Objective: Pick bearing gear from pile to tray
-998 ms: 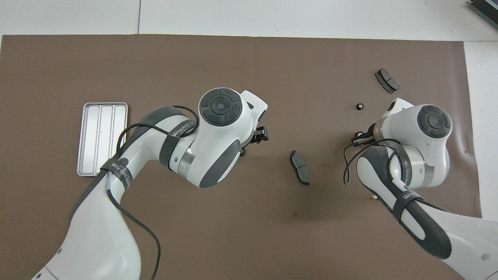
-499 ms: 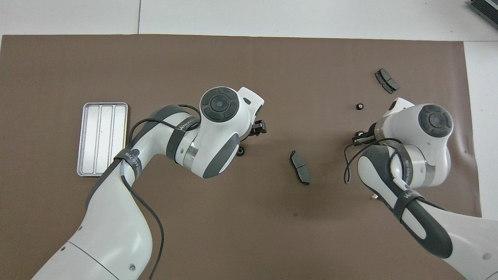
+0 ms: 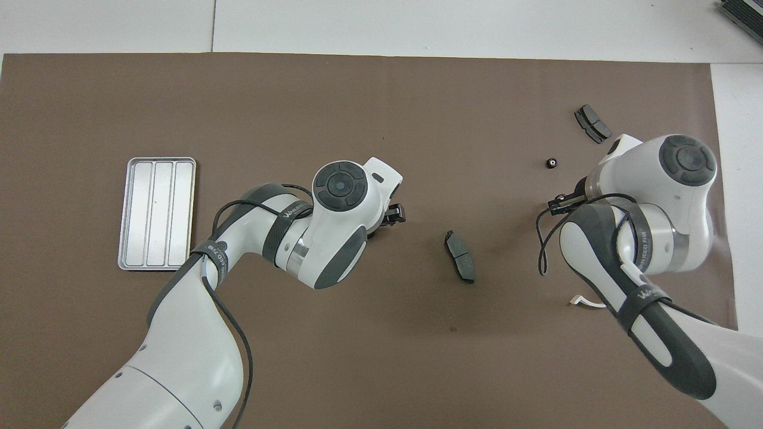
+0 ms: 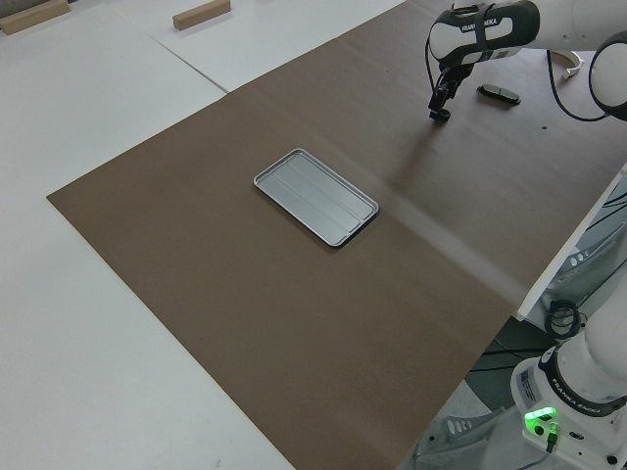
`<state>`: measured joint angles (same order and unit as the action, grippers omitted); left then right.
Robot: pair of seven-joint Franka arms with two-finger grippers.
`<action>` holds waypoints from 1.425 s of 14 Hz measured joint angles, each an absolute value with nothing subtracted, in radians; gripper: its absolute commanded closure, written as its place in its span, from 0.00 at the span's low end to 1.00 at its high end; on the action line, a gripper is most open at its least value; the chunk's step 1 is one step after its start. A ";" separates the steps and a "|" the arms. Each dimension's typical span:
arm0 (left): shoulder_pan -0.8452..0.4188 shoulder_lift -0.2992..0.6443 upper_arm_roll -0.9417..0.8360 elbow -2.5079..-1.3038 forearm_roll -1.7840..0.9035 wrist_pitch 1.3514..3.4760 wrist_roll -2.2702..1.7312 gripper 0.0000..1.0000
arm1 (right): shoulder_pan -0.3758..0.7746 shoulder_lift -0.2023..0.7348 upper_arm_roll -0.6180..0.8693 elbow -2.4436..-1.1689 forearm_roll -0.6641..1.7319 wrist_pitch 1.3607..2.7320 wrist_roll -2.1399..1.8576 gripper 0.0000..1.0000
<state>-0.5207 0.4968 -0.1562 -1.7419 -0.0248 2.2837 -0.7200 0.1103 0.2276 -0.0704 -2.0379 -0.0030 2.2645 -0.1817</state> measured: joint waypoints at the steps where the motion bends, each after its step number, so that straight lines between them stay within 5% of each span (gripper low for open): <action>1: -0.522 0.496 -0.157 -1.745 -0.025 2.284 -0.720 0.00 | 0.111 0.219 -0.070 -2.033 -0.001 2.249 -0.179 1.00; 7: -0.531 0.488 -0.157 -1.757 -0.024 2.284 -0.720 0.54 | 0.112 0.211 -0.068 -2.022 0.085 2.228 -0.170 1.00; 20: -0.531 0.482 -0.156 -1.757 -0.022 2.281 -0.719 1.00 | 0.114 0.207 -0.029 -1.775 0.185 1.970 0.022 1.00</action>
<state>-0.5315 0.4818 -0.1564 -1.7573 -0.0216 2.2807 -0.7187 0.1143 0.2067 -0.0289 -1.7752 0.1850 1.9697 0.0222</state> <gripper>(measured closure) 0.643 0.661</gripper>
